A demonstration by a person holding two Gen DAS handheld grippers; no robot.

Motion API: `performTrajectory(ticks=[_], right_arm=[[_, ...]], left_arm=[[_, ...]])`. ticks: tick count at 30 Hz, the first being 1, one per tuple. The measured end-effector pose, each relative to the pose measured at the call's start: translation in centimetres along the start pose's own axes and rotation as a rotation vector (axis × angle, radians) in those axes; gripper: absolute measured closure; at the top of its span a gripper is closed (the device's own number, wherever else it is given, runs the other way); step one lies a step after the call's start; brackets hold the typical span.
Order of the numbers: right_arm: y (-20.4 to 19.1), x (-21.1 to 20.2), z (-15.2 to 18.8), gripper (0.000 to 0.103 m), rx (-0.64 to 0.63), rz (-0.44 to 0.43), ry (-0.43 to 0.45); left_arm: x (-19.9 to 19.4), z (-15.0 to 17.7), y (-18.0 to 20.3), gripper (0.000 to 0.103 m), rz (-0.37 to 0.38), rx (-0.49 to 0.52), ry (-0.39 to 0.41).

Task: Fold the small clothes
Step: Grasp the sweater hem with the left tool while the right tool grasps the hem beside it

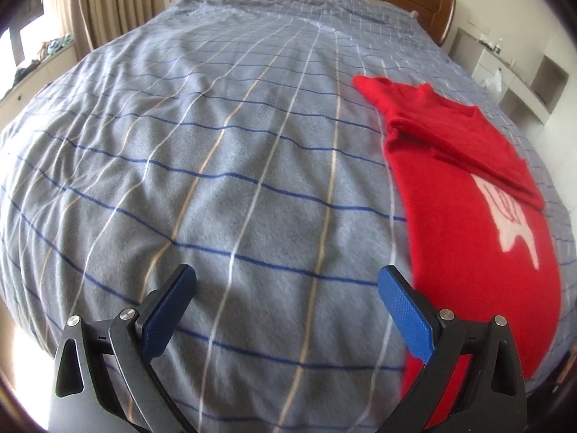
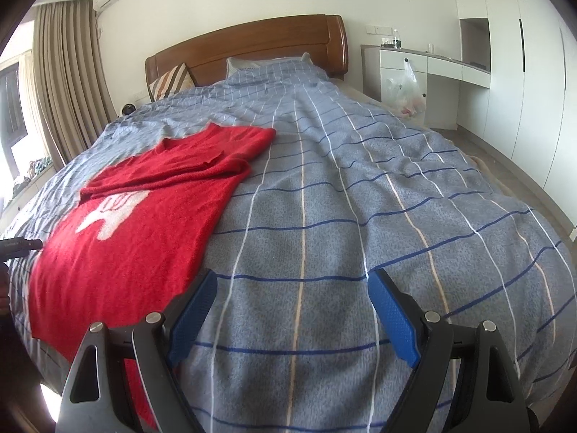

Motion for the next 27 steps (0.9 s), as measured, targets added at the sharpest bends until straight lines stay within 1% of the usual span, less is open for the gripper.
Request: performTrajectory(ticks=[2,5,7,9,10,11,12,14,15,16,17,18,19,20,21,22,24,27], right_arm=[[-0.8,-1.6,0.1,0.018,0.017,-0.074,-0.025],[-3.0,-3.3,1.0,0.018,0.05,-0.231,-0.122],[-4.6,-3.8,1.9,0.018,0.065,-0.331,-0.194],[-6.1,-3.3,3.2,0.018,0.076,-0.399,-0.261],[-6.5,-2.6,3.8,0.018,0.078,-0.415,-0.288],[-6.7,-1.8,4.5,0.018,0.077,-0.408,-0.312],[-6.9,-0.9,5.2,0.018,0.082,-0.399,-0.344],[-7.1,1.1,6.7,0.019,0.13,-0.432,-0.432],[-7.1,1.9,7.3,0.021,0.163,-0.45,-0.47],[-7.2,2.5,7.7,0.023,0.191,-0.465,-0.493],[-7.2,2.9,8.0,0.029,0.209,-0.47,-0.5],[-7.3,3.2,8.3,0.039,0.22,-0.467,-0.504],[-7.4,3.6,8.5,0.048,0.223,-0.469,-0.513],[-7.6,3.9,8.7,0.084,0.219,-0.465,-0.53],[-7.6,4.1,9.0,0.098,0.211,-0.449,-0.551],[-7.4,4.2,9.2,0.098,0.214,-0.438,-0.56],[-7.2,3.5,8.8,0.098,0.226,-0.444,-0.555],[-7.2,1.6,6.3,0.098,0.254,-0.474,-0.496]], left_arm=[[-1.4,1.8,0.5,0.002,0.078,-0.016,-0.051],[-2.6,5.2,2.2,0.002,0.17,-0.014,-0.131],[-2.7,7.0,3.9,0.002,0.21,0.022,-0.17],[-2.4,8.4,5.7,0.006,0.223,0.076,-0.201],[-2.1,8.8,6.3,0.014,0.22,0.098,-0.214],[-1.7,9.2,6.7,0.022,0.217,0.108,-0.231],[-1.3,9.6,6.9,0.024,0.217,0.106,-0.251],[-0.6,9.9,6.9,0.03,0.211,0.084,-0.281],[-0.5,10.1,6.9,0.032,0.212,0.076,-0.287],[-0.4,10.4,7.0,0.036,0.214,0.073,-0.29],[-0.4,10.4,7.0,0.049,0.217,0.072,-0.295],[-0.5,11.0,7.2,0.059,0.225,0.072,-0.304],[-0.4,11.2,7.3,0.087,0.247,0.066,-0.321],[-0.2,11.4,7.3,0.099,0.274,0.051,-0.342],[-0.2,11.4,7.2,0.099,0.276,0.037,-0.341],[-0.5,11.4,7.1,0.1,0.279,0.031,-0.332],[-1.6,11.4,6.9,0.101,0.306,0.019,-0.312],[-4.6,9.9,6.6,0.101,0.4,-0.046,-0.246]])
Point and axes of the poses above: each gripper's, at about its wrist camera, not at the fingertips, and x roughly the way its jaws point, y to its right, z to its underside, the point moved 4 cm from there along x, roughly the way its jaws point, and after that the axes turned 5 degrees about -z, right-handed, at the moved point
